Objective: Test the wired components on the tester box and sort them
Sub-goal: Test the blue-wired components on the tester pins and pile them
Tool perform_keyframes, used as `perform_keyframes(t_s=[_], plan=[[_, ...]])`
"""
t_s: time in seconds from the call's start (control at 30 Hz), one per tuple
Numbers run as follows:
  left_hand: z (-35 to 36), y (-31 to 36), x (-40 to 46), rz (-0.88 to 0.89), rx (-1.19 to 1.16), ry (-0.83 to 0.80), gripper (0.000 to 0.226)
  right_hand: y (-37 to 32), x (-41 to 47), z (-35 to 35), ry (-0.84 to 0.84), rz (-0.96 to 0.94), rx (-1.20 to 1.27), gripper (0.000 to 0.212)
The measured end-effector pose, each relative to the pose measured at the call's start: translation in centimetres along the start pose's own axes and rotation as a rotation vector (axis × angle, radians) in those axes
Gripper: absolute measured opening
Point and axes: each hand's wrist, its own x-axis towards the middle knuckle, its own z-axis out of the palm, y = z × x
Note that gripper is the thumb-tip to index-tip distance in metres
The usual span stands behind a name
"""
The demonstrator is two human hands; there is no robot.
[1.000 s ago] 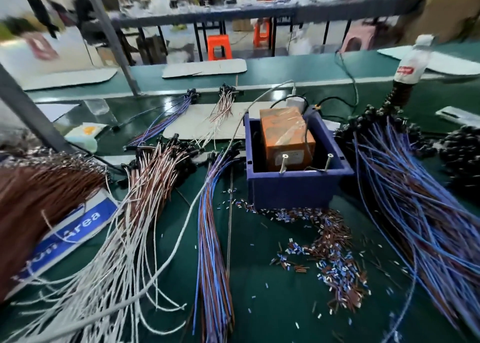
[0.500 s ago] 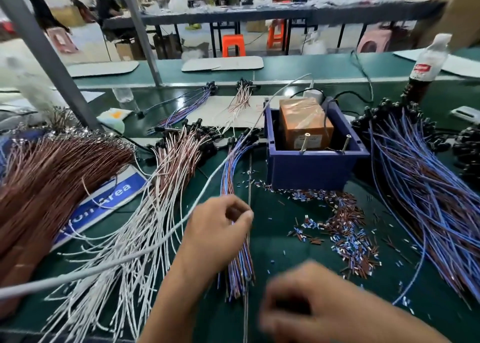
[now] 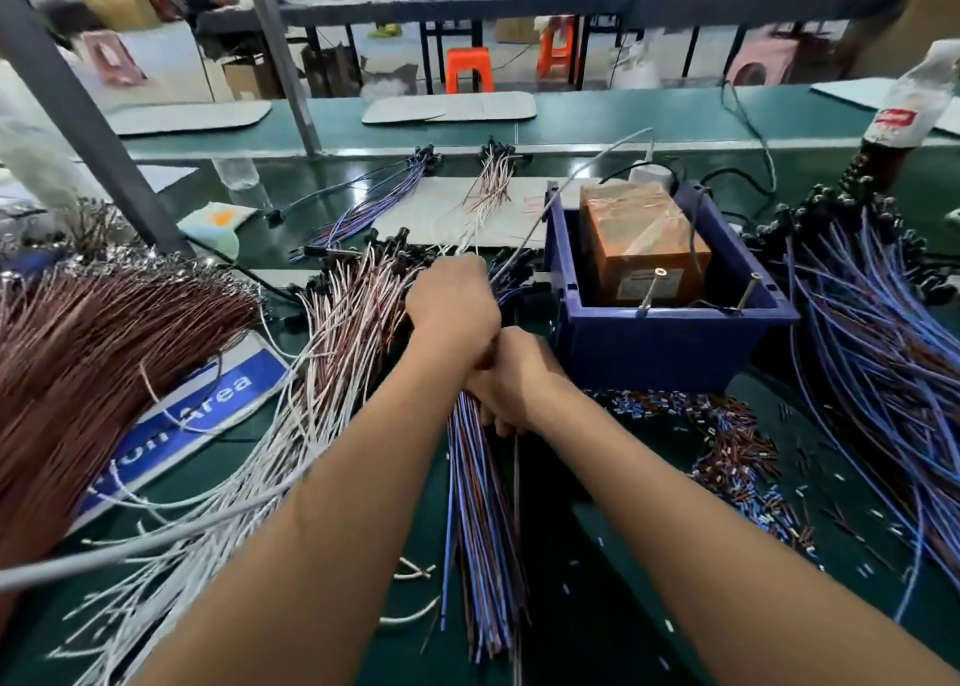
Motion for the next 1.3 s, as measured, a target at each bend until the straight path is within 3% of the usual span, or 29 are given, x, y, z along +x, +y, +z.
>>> perform_keyframes(t_s=[0.23,0.47,0.57,0.77,0.9,1.03,1.3], plan=[[0.6,-0.6,1.0,0.022,-0.054,0.097,0.019,0.5,0.3,0.0,-0.024,-0.012,0.045,0.051],[0.8,-1.9,1.2,-0.029,-0.230,0.127,0.009,1.3,-0.4,0.1,0.006,-0.036,0.119,0.037],[0.3,-2.4,1.3,-0.027,-0.133,0.181,0.009,1.4,-0.8,0.1,0.031,-0.046,0.116,0.039],[-1.1,-3.0,2.0,0.035,0.017,0.283,0.028,2.0,-1.3,0.0,0.052,-0.139,0.204,0.032],[-0.8,-1.9,0.6,0.084,-0.097,0.222,0.010,2.6,-1.3,0.2,0.085,-0.227,0.249,0.033],[0.6,-0.5,-0.4,0.105,-0.012,0.072,0.034,2.6,-1.2,0.3,0.097,-0.234,0.237,0.037],[1.4,-1.1,0.6,0.009,-0.040,0.119,0.033,2.7,-1.2,0.3,0.111,-0.233,0.250,0.029]])
